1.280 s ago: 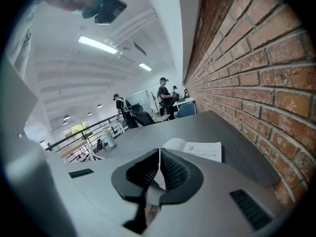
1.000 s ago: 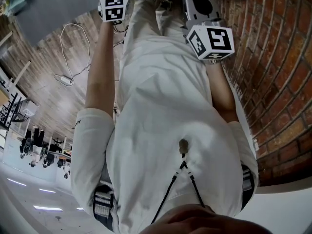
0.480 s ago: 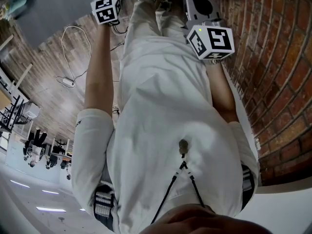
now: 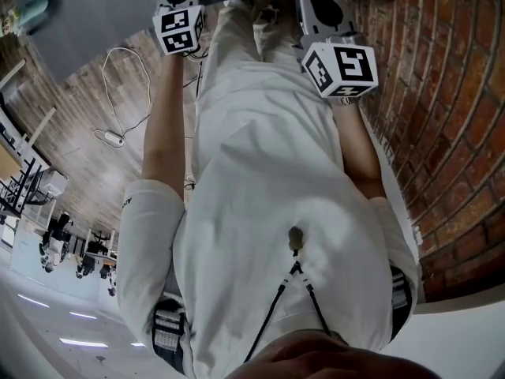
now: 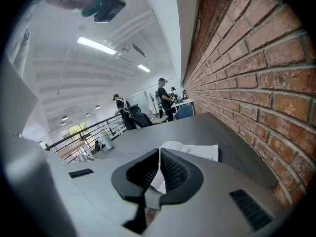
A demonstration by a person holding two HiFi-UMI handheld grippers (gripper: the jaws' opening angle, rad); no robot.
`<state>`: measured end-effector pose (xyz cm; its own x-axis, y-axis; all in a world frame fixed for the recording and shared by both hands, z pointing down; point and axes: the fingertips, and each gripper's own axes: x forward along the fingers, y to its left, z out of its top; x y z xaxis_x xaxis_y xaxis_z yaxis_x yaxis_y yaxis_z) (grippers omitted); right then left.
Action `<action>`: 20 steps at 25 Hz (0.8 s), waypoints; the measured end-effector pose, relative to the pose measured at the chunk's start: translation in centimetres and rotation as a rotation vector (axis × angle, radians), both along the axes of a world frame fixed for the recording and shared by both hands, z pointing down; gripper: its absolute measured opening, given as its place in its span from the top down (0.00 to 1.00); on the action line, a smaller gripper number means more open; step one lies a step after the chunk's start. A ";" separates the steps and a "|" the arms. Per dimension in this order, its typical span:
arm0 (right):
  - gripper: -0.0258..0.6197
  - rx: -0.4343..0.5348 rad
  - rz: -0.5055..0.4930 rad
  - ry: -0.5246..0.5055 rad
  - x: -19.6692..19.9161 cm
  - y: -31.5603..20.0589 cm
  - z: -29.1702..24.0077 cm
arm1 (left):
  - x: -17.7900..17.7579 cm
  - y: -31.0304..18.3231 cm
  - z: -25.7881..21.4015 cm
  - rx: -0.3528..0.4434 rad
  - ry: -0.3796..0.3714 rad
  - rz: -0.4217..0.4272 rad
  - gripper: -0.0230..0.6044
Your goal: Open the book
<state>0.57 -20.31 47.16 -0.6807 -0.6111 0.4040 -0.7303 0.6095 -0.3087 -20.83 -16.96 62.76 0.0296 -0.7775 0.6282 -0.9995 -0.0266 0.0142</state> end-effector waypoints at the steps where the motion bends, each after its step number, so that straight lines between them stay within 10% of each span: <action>1: 0.90 0.002 0.001 -0.001 -0.1 -0.1 -0.1 | 0.9 -0.2 -0.3 0.006 0.005 0.030 0.92; 9: 0.90 0.014 0.018 -0.009 0.2 -0.1 -0.9 | 10.1 -1.8 -4.2 0.067 0.070 0.300 0.92; 20: 0.90 0.061 0.052 -0.031 0.6 -0.8 -3.6 | 14.5 -3.9 -15.2 0.294 0.172 0.370 0.92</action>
<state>1.21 -21.07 43.52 -0.6589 -0.6688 0.3444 -0.7522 0.5891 -0.2952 -6.33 -20.89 47.56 0.4201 -0.8388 0.3463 -0.9064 -0.4060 0.1165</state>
